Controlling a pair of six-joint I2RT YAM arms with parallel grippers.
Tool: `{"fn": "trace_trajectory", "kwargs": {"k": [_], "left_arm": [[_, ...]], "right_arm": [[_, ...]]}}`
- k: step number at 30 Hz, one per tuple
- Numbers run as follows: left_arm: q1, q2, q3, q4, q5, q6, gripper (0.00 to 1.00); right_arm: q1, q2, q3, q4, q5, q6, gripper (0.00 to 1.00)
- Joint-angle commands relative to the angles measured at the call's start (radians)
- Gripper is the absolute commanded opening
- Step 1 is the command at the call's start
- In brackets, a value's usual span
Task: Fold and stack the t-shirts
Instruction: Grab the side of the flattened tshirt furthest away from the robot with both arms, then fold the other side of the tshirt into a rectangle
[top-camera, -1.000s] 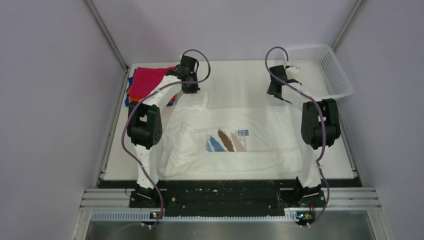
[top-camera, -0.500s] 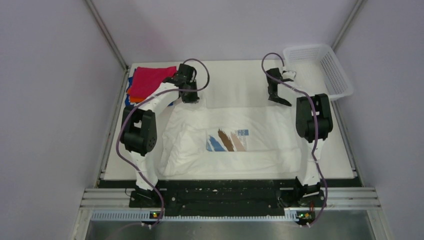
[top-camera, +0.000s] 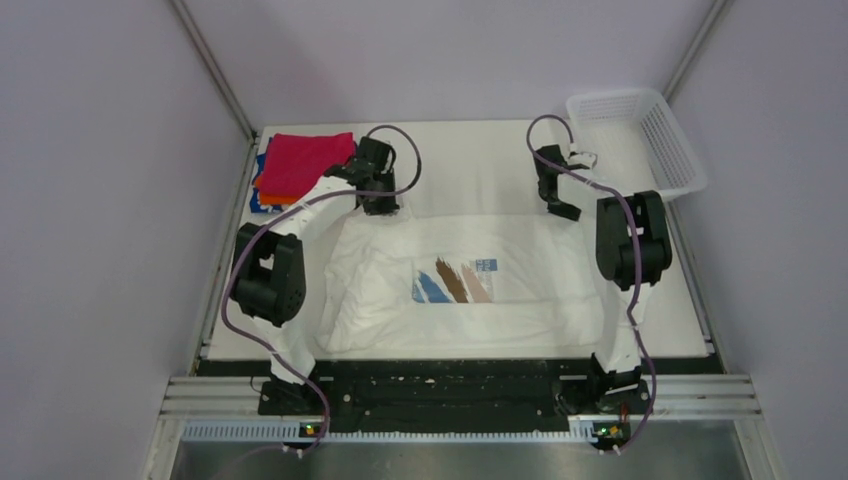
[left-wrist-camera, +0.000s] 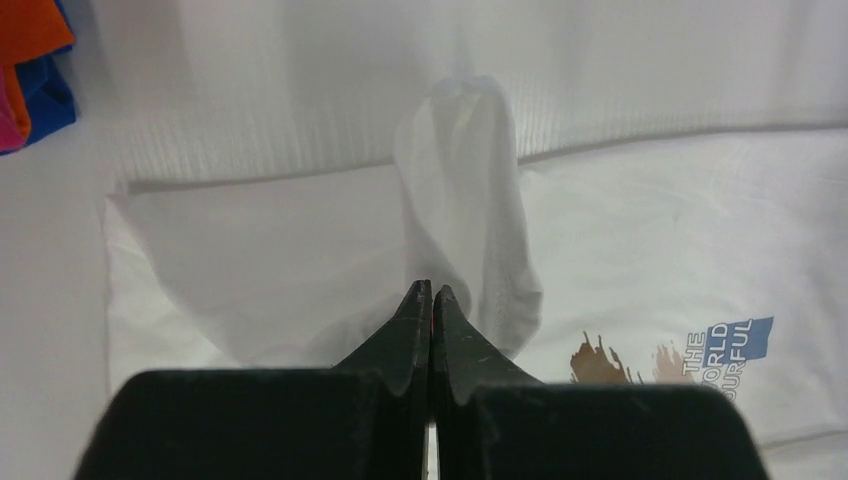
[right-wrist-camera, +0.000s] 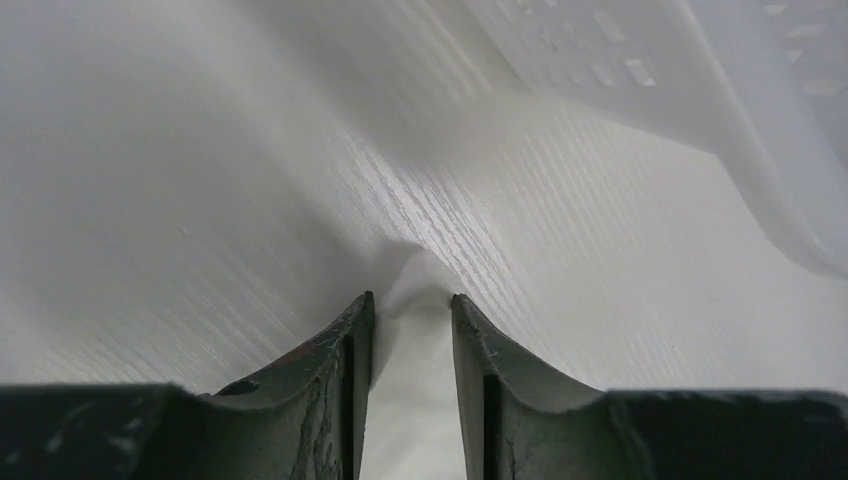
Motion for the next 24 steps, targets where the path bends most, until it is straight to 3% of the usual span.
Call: {"fn": "trace_trajectory", "kwargs": {"k": [1, 7, 24], "left_arm": [[-0.008, -0.116, -0.048, 0.035, -0.034, 0.007, 0.0], [-0.027, -0.218, -0.141, 0.039, -0.072, 0.011, 0.0], [-0.139, -0.572, -0.462, -0.007, -0.237, -0.086, 0.0]], "right_arm": [[-0.002, -0.042, -0.003, 0.009, 0.02, 0.01, 0.27], [0.002, -0.119, -0.055, 0.084, 0.018, -0.003, 0.03], [0.055, -0.441, -0.387, 0.083, -0.018, 0.056, 0.03]]}}
